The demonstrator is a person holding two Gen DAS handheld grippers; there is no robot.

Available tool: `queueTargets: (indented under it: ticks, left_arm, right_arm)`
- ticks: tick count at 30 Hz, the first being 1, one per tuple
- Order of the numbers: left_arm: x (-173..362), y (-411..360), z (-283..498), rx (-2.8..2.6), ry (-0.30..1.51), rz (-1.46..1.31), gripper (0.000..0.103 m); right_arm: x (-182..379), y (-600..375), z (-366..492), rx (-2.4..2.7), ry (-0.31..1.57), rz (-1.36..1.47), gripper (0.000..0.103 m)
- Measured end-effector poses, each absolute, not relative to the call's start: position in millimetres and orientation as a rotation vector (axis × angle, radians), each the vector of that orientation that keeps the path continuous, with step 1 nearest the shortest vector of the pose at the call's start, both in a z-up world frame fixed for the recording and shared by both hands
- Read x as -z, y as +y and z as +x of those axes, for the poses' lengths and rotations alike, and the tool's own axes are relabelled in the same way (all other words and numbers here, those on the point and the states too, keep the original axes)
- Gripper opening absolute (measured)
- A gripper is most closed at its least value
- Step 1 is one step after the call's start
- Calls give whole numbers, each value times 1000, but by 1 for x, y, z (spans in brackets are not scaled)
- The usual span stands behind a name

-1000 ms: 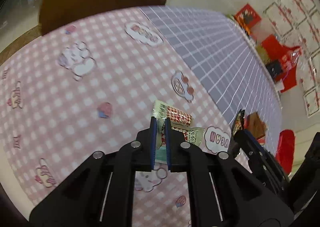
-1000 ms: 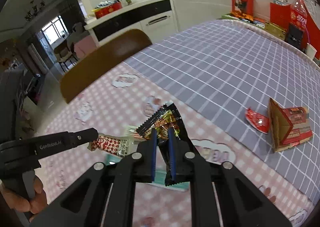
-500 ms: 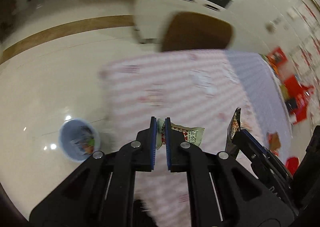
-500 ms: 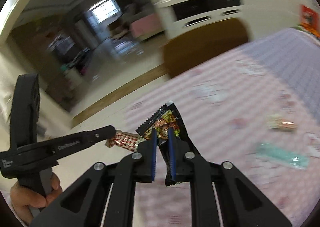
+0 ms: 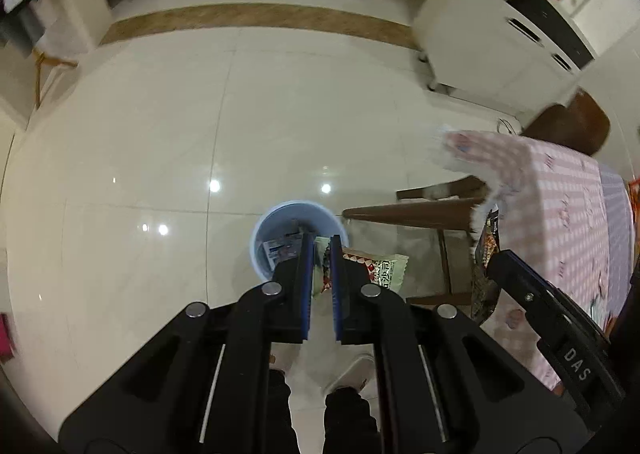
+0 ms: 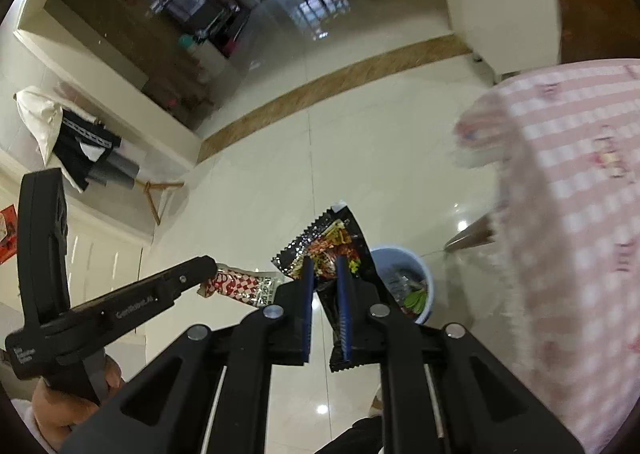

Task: Collect trash
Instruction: 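Carry the snack bag and candy bar over the blue bucket and open both tools, then move both open tools back over the table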

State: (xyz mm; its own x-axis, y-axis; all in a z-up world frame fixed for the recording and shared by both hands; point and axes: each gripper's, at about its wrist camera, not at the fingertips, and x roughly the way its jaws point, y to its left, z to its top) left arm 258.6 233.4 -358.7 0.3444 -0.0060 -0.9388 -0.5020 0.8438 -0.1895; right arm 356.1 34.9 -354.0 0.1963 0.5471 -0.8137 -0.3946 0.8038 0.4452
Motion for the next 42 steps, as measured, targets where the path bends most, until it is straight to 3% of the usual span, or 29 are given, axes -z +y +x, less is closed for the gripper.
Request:
queueTargets:
  ticks: [12, 42]
  left_arm:
    - [379, 272, 252, -355, 1199, -541, 8]
    - [382, 233, 296, -252, 1293, -480, 9]
  right_arm:
    - [371, 101, 352, -660, 1241, 61, 22]
    - [351, 46, 363, -545, 1211, 113, 31]
